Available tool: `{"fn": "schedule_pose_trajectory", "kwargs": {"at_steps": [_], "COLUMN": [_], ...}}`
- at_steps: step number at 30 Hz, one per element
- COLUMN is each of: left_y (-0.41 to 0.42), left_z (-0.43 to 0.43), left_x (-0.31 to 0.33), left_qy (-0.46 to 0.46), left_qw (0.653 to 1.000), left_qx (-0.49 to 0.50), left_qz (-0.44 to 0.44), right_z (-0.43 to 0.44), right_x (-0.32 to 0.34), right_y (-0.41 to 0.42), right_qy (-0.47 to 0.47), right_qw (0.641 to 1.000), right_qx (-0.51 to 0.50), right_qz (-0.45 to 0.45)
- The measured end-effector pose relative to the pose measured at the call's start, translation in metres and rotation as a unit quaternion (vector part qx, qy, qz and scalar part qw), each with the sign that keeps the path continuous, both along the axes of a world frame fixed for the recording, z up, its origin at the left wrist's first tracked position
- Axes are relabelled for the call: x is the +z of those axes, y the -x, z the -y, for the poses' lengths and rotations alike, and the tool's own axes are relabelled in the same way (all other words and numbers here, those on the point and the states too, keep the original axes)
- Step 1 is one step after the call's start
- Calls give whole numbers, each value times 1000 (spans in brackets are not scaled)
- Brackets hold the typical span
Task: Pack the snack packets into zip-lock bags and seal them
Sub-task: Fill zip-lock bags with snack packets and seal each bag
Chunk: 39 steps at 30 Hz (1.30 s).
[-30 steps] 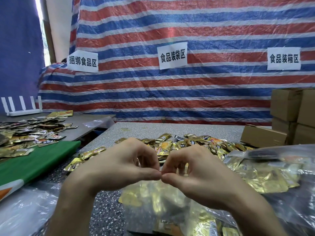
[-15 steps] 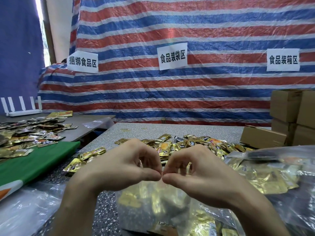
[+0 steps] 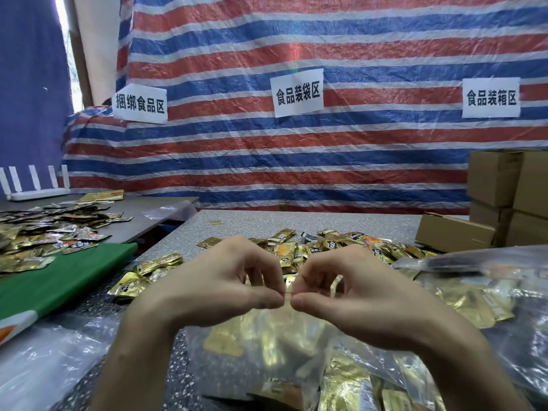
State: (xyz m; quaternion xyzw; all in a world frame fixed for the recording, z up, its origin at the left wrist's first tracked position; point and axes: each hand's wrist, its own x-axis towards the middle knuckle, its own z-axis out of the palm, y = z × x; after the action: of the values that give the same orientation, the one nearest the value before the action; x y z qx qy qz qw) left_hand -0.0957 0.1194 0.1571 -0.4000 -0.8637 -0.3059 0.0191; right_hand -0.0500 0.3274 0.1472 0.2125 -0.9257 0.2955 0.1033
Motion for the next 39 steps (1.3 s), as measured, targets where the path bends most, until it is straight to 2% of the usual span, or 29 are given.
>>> {"fn": "schedule_pose_trajectory", "kwargs": {"at_steps": [4,10,13,18,30,36,39], "left_y": [2,0,-1,0,-1,-2,-2], "left_z": [4,-2,-6,-1,-6,-16,-16], "left_x": [0,-4,-2,-1,-2,-5,-5], "left_qy": [-6,-6,-20,-34,-21,-37,-34], "left_qw": [1000,1000,1000,999,1000,999,999], "left_qx": [13,-4,-23,-5,-12,-31,-23], "left_qz": [-1,26,3,0,-18,-7,-19], "right_z": [-10,-10,-8,-20,-14,-5,-3], "right_x": [4,1,3,7,6,1,0], "right_y": [-2,-1,-1,-4,-3,0,0], "right_qy": [-3,-28,6,58,32,-21,-5], "right_qw": [1000,1000,1000,998,999,1000,1000], "right_qx": [8,-2,4,13,23,-5,-14], "right_qz": [20,1,-20,4,-11,-20,-16]}}
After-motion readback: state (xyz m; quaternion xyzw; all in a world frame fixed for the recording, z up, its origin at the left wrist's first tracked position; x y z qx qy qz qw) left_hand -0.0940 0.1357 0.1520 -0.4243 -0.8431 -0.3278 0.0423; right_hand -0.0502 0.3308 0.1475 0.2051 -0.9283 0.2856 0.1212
